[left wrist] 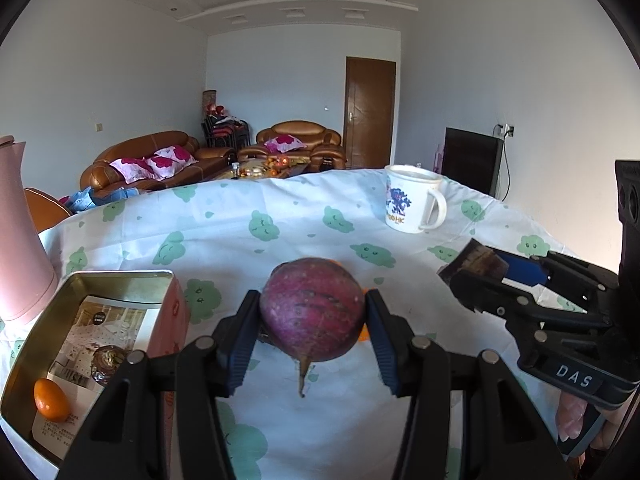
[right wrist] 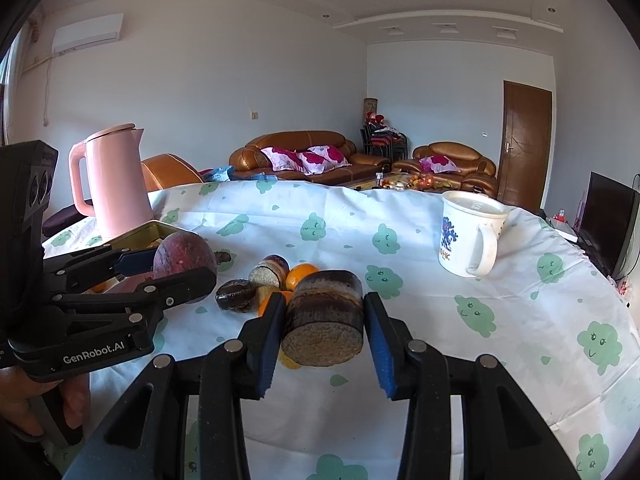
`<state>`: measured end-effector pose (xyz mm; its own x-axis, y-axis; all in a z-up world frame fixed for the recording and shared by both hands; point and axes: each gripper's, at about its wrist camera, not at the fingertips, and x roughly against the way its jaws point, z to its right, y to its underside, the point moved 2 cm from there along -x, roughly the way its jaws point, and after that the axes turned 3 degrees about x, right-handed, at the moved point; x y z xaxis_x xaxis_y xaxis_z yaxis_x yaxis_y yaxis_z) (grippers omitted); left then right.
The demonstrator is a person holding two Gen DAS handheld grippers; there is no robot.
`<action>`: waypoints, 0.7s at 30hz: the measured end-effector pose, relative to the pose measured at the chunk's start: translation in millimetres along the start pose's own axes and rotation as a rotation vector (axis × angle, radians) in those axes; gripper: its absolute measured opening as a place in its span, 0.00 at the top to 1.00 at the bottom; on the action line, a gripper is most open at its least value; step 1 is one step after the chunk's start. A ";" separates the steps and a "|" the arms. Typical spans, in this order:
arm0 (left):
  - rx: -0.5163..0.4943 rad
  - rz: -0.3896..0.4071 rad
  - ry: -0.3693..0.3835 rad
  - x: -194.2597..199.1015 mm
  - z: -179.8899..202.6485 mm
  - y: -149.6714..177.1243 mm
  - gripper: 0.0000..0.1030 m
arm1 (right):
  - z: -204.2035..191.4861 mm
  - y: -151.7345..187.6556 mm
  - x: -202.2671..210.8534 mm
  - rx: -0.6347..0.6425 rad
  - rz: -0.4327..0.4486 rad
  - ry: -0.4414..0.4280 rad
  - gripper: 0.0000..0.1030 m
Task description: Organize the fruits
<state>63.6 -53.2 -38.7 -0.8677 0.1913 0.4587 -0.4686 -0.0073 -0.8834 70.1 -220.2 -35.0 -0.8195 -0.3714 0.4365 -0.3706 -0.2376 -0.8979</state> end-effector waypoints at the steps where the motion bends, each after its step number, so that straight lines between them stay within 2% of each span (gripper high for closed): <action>1: 0.001 0.003 -0.001 0.7 -0.2 0.1 0.48 | -0.1 -0.4 0.7 0.000 0.004 -0.001 0.59; 21: -0.001 0.073 -0.018 13.4 -0.9 -0.7 0.48 | -0.1 -0.4 10.9 0.004 0.064 -0.008 0.59</action>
<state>52.5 -49.8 -32.0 -0.9026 0.1728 0.3943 -0.4033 -0.0192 -0.9148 61.2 -224.1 -29.9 -0.8380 -0.3928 0.3788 -0.3158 -0.2171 -0.9237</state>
